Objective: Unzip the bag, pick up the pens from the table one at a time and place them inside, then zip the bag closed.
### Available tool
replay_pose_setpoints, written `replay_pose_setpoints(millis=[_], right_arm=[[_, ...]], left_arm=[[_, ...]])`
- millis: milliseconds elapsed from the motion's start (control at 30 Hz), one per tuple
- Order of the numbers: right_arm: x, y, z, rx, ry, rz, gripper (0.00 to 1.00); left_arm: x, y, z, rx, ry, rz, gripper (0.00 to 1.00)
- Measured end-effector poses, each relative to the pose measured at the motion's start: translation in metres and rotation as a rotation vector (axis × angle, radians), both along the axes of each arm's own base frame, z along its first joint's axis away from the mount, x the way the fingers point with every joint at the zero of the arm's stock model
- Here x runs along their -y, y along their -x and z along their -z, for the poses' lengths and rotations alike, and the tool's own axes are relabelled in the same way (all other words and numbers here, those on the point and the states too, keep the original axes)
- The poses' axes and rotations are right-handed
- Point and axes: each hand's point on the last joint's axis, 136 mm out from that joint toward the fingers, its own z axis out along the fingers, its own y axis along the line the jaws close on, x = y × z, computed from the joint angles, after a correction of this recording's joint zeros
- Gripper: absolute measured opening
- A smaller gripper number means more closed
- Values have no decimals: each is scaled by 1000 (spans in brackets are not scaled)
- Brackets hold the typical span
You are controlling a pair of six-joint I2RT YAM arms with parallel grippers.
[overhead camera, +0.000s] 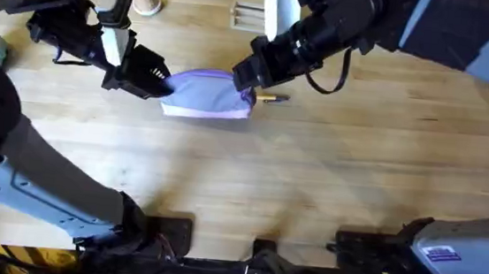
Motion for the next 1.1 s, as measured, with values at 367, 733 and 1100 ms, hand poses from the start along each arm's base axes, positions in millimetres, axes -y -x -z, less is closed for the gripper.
replay_pose_setpoints(millis=[367,733,1100], right_arm=[[25,-9,1,-70,-6,63,31],[34,-1,-2,-129,8,71,31],[25,-7,-5,-53,2,26,31]], left_arm=[[13,0,-8,-4,58,1,43],[20,1,-11,-6,81,8,43],[16,1,-8,-5,60,12,43]])
